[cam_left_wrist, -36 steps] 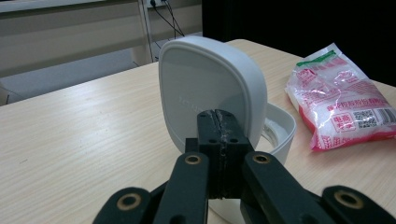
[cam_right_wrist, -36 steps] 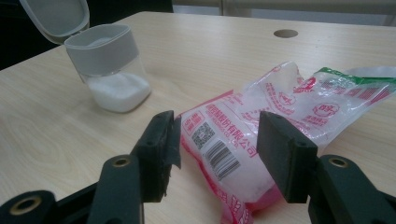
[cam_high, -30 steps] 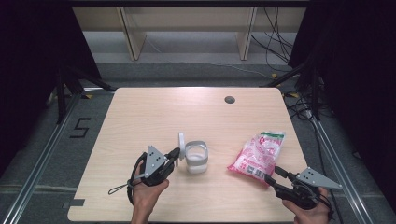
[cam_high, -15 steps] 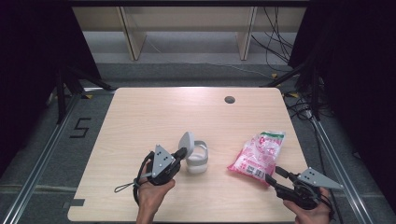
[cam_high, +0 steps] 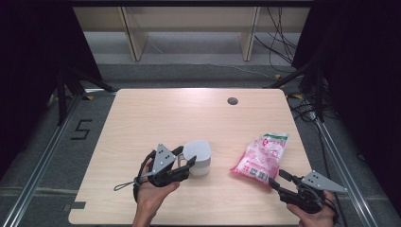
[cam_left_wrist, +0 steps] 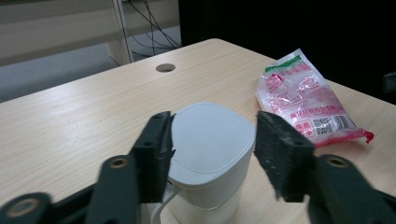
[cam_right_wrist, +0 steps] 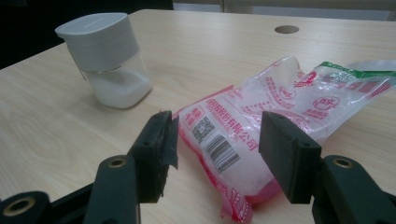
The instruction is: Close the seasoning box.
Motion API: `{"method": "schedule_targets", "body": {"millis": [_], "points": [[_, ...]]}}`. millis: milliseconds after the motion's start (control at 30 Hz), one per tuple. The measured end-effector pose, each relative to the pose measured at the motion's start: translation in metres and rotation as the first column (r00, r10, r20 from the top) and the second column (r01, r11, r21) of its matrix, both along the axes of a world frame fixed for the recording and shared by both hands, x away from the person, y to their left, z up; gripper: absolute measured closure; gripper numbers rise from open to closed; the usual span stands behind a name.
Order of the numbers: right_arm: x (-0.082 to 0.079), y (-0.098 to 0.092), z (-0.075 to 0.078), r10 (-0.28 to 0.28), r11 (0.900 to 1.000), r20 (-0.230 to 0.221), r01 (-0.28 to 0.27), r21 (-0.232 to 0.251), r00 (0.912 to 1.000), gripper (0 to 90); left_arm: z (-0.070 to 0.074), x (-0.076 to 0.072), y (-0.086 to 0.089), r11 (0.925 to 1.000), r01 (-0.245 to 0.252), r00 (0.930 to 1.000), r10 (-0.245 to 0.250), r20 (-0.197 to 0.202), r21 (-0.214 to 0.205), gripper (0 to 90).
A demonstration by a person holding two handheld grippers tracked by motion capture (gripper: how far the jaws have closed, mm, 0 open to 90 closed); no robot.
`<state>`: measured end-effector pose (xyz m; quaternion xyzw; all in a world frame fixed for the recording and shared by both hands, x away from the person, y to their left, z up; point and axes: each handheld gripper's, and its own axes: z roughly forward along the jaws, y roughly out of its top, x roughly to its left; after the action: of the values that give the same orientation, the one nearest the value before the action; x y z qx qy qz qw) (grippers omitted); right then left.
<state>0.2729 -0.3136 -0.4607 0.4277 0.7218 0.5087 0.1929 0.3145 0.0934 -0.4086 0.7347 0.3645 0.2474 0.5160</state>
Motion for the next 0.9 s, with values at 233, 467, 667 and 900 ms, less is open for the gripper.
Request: {"method": "schedule_targets", "body": {"millis": [233, 467, 667, 900], "points": [[0.000, 0.001, -0.002, 0.007, 1.0000, 0.018, -0.007, -0.006, 0.9998, 44.4, 0.000, -0.010, 0.000, 0.9991, 0.041, 0.9991, -0.041, -0.006, 0.008, 31.8], [0.000, 0.002, -0.002, 0.016, 0.9998, -0.002, -0.016, -0.009, 0.9999, 43.7, -0.013, -0.025, 0.000, 0.9972, 0.068, 0.9974, -0.069, -0.024, -0.031, 29.9], [-0.001, 0.004, -0.002, 0.012, 0.9999, -0.002, -0.012, 0.001, 0.9999, 43.6, -0.024, -0.035, 0.004, 0.9940, 0.103, 0.9947, -0.103, -0.006, -0.037, 29.4], [0.000, 0.003, -0.002, 0.021, 0.9997, 0.015, -0.021, -0.013, 0.9997, 43.6, -0.034, -0.038, 0.007, 0.9933, 0.112, 0.9935, -0.113, -0.017, -0.027, 29.0]]}}
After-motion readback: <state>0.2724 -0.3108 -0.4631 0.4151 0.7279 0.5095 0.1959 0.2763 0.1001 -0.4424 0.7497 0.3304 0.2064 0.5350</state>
